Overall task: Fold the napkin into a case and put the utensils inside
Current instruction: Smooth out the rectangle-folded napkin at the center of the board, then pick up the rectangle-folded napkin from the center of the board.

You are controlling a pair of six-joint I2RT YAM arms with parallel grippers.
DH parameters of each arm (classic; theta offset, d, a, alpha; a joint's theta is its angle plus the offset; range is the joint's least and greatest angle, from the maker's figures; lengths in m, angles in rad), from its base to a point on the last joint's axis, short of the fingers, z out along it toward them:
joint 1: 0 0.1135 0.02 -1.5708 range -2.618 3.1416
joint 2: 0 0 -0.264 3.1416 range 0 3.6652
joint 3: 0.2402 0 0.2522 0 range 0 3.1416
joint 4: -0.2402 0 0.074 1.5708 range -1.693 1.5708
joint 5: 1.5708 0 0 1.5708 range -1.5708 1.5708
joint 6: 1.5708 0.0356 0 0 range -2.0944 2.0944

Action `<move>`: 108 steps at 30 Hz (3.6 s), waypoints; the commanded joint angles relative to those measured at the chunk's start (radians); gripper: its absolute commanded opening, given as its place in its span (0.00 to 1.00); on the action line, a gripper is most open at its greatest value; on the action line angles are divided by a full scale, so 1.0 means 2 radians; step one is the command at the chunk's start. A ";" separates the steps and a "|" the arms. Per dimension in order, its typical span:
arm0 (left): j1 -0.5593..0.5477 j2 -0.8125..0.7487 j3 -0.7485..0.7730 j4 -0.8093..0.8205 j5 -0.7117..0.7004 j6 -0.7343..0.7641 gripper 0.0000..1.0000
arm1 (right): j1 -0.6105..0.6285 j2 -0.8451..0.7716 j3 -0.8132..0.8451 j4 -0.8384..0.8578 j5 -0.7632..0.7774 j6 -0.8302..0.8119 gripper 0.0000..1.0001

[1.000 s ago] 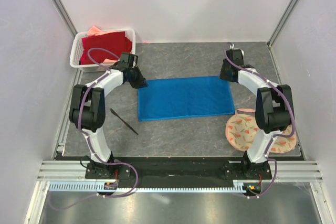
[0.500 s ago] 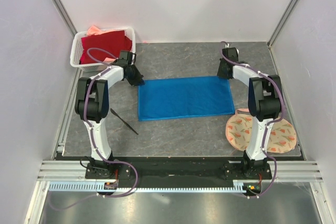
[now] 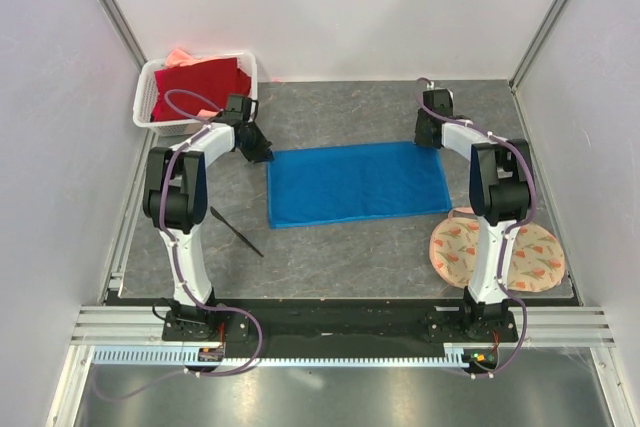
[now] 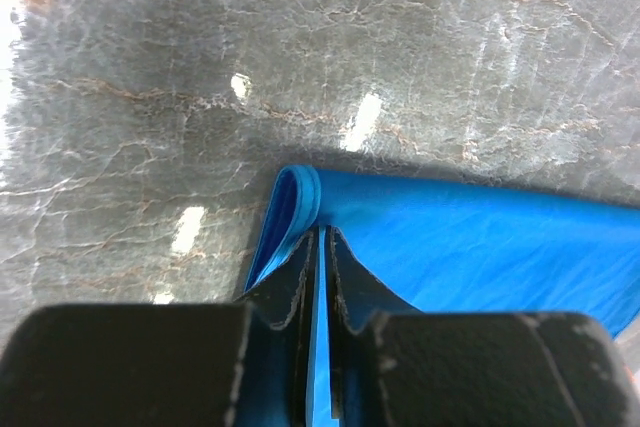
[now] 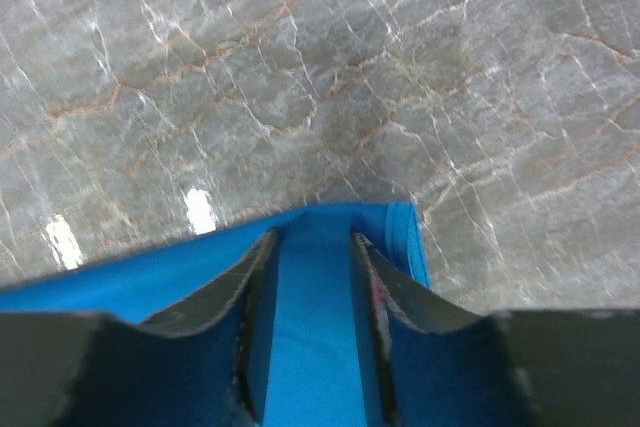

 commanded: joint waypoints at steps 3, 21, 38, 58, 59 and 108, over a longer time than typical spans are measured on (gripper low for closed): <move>0.009 -0.093 -0.030 0.012 0.033 0.001 0.13 | 0.012 -0.067 0.022 -0.046 0.032 -0.006 0.53; 0.009 -0.479 -0.281 -0.011 0.182 0.059 0.38 | 0.162 -0.214 -0.099 -0.122 0.007 0.070 0.84; -0.089 -0.420 -0.311 0.070 0.234 0.032 0.34 | -0.037 -0.206 -0.169 -0.116 -0.031 -0.022 0.64; -0.090 -0.404 -0.309 0.078 0.247 0.039 0.34 | -0.043 -0.145 -0.195 -0.084 -0.007 -0.022 0.36; -0.090 -0.403 -0.309 0.078 0.248 0.039 0.34 | -0.040 -0.145 -0.197 -0.084 -0.003 -0.023 0.36; -0.191 -0.023 -0.062 0.135 0.184 -0.081 0.26 | -0.056 -0.316 -0.260 -0.043 -0.135 -0.011 0.00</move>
